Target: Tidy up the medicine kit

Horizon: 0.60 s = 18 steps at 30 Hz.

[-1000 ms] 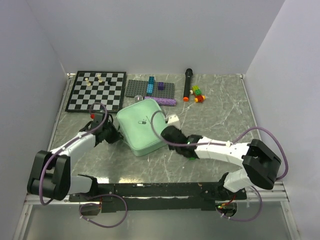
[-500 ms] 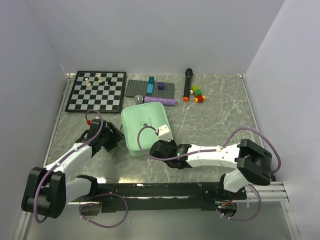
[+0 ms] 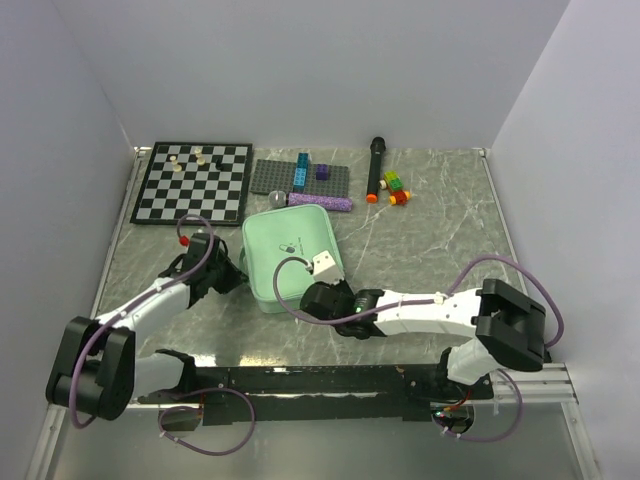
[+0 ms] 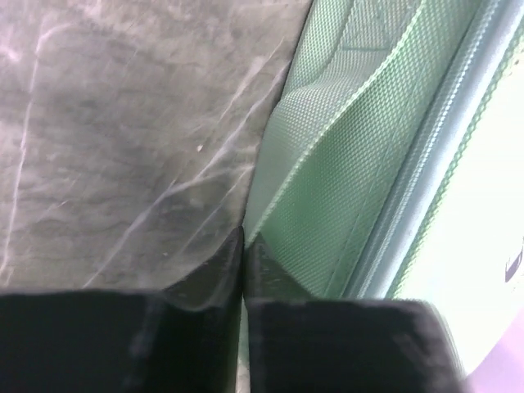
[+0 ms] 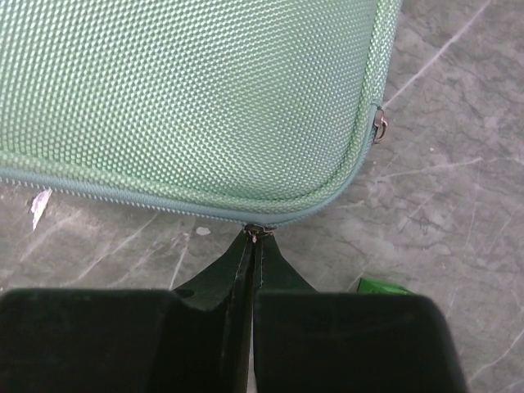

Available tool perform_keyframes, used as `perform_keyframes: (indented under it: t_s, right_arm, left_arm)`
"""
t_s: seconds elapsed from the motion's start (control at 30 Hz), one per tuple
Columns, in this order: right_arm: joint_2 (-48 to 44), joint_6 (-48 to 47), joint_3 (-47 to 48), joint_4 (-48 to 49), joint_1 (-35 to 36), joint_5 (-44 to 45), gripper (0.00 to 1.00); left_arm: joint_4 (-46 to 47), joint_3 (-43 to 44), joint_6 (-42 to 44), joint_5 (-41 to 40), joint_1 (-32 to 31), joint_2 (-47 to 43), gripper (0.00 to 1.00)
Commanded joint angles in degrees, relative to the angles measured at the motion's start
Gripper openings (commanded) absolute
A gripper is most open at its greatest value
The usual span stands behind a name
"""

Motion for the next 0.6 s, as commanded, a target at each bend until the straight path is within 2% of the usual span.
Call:
perform_keyframes:
  t_s: [0.0, 0.13, 0.23, 0.37, 0.57]
  right_arm:
    - [-5.63, -7.06, -3.29, 4.72, -0.84, -4.87, 0.0]
    - [-9.33, -10.14, -6.62, 5.78, -4.62, -3.3, 0.0]
    - [-12.67, -11.91, -9.26, 8.58, -11.02, -10.21, 0.0]
    - [-17.16, -13.23, -11.82, 12.47, -15.43, -11.91, 0.0]
    - [-13.22, -19.11, -8.05, 15.09, -19.57, -11.39, 0.0]
  left_arm:
    - [-3.61, 4.59, 3.98, -3.11, 0.35, 3.22, 0.01]
    - [-6.43, 6.88, 8.02, -7.58, 0.35, 3.23, 0.01]
    - [-8.62, 7.24, 9.97, -10.93, 0.26, 1.13, 0.01]
    - [-8.98, 6.01, 10.41, -11.64, -0.09, -0.29, 0.01]
    - [-9.16, 6.27, 10.94, -11.73, -0.71, 1.38, 0.01]
